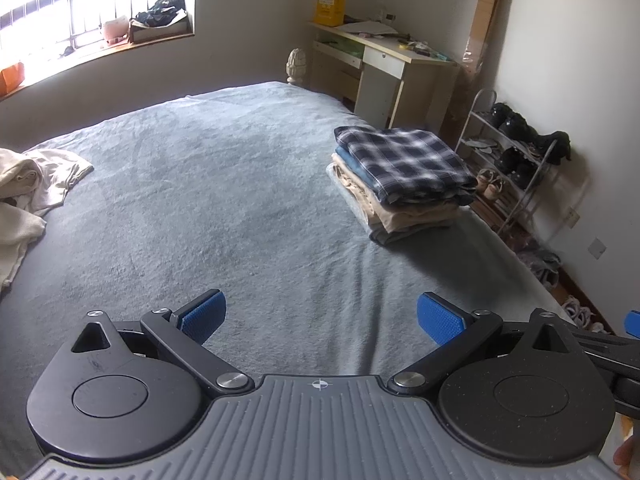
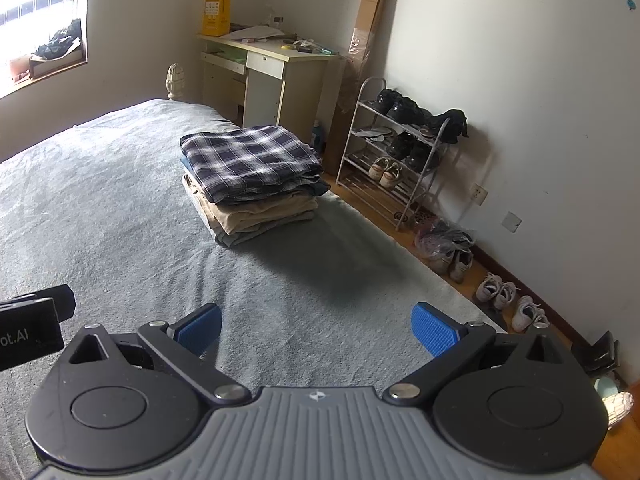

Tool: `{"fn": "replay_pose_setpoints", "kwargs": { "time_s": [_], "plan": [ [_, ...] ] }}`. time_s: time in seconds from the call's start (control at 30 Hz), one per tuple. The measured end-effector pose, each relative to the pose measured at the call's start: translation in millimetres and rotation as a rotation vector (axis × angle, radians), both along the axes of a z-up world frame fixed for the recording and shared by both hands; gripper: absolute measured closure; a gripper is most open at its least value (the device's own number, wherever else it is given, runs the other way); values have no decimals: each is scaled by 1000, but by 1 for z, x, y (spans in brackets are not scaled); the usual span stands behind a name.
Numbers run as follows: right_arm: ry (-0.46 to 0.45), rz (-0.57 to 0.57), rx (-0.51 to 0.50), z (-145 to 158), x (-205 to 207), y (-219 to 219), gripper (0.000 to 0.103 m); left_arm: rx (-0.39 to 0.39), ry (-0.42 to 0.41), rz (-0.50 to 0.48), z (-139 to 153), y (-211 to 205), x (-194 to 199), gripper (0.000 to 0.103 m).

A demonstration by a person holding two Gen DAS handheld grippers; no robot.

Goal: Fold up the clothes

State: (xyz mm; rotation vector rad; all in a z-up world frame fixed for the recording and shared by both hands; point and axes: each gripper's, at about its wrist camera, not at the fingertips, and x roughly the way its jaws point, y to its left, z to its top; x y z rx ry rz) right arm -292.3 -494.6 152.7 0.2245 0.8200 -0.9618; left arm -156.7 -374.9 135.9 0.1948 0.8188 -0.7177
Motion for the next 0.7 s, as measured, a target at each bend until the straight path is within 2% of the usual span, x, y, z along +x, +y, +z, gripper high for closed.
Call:
{"fn": "replay_pose_setpoints", "kwargs": {
  "time_s": [0.7],
  "plan": [
    [0,4,-3,1,4,5,0,0,9,2,0,3,2,0]
  ]
}}
